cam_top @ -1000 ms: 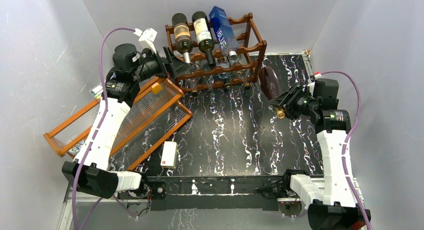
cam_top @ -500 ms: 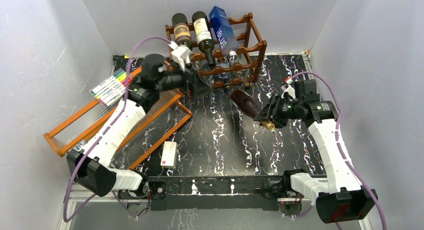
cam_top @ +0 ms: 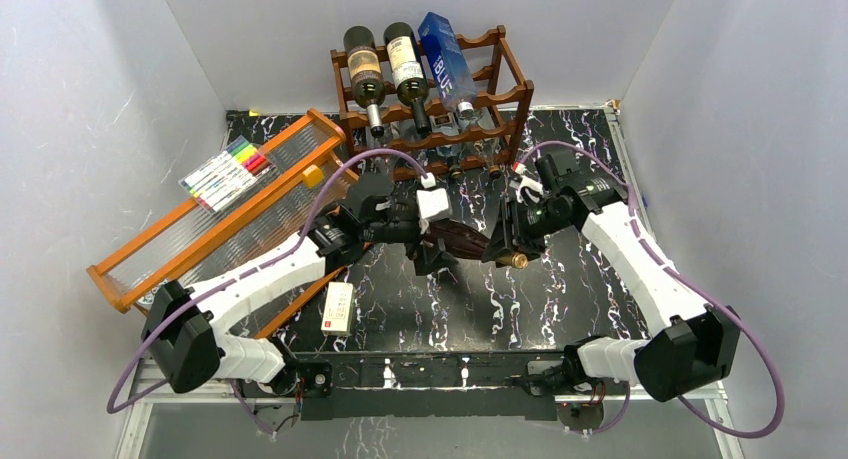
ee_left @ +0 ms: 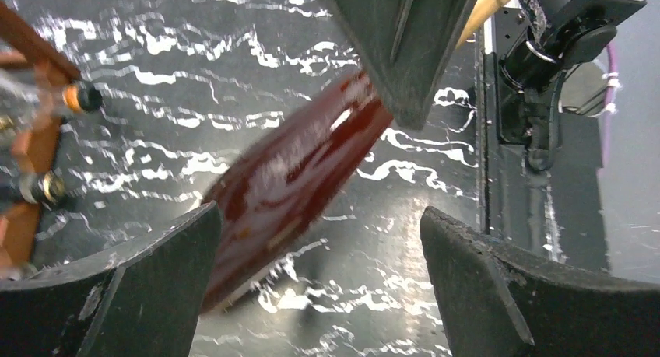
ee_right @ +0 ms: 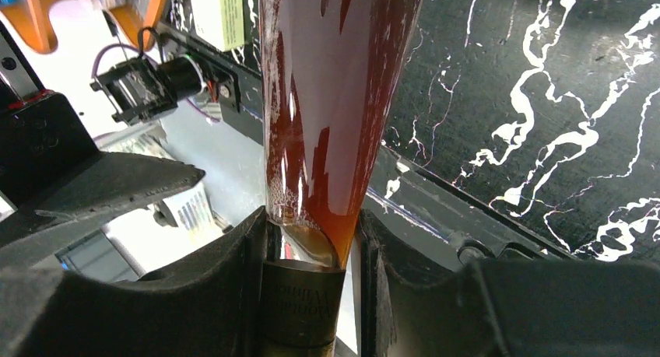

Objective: Take the wine bottle off the wine rack

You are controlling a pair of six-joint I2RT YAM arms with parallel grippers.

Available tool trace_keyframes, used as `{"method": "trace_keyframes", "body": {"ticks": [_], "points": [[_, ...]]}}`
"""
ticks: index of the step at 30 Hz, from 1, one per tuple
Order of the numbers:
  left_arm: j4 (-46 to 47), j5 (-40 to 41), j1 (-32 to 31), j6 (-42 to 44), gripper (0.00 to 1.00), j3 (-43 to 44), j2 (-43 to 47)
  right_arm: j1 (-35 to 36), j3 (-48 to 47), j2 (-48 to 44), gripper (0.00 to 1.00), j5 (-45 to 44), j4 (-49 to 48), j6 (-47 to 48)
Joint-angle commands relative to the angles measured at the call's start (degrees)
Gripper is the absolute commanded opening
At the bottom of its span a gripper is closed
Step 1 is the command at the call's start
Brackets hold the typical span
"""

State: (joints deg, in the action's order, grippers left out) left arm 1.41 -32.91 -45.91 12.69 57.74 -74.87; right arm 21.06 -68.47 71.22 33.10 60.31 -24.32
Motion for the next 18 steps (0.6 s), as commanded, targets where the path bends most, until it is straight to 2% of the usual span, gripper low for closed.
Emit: {"method": "trace_keyframes", "body": {"ticks": [1,9,15,18], "points": [[10.8,-2.34,-1.65,10.36,0.98,0.42,-2.84,1.36,-7.29,-1.86,0.0,11.99,-11.92,5.22],[14.4,-10.88,-3.54,14.72,0.98,2.31,-11.13,2.67,-7.79,0.15,0.0,13.97,-11.78,5.91],[14.55,-8.72,-4.36,17.32,0.98,3.4,-15.31,3.97,-8.5,1.62,0.0,15.07,-11.26,6.76],[17.77,-7.1,-4.38,16.8,0.93,2.15,-15.83,4.03,-8.58,1.89,0.0,15.97,-10.92,7.3]]}}
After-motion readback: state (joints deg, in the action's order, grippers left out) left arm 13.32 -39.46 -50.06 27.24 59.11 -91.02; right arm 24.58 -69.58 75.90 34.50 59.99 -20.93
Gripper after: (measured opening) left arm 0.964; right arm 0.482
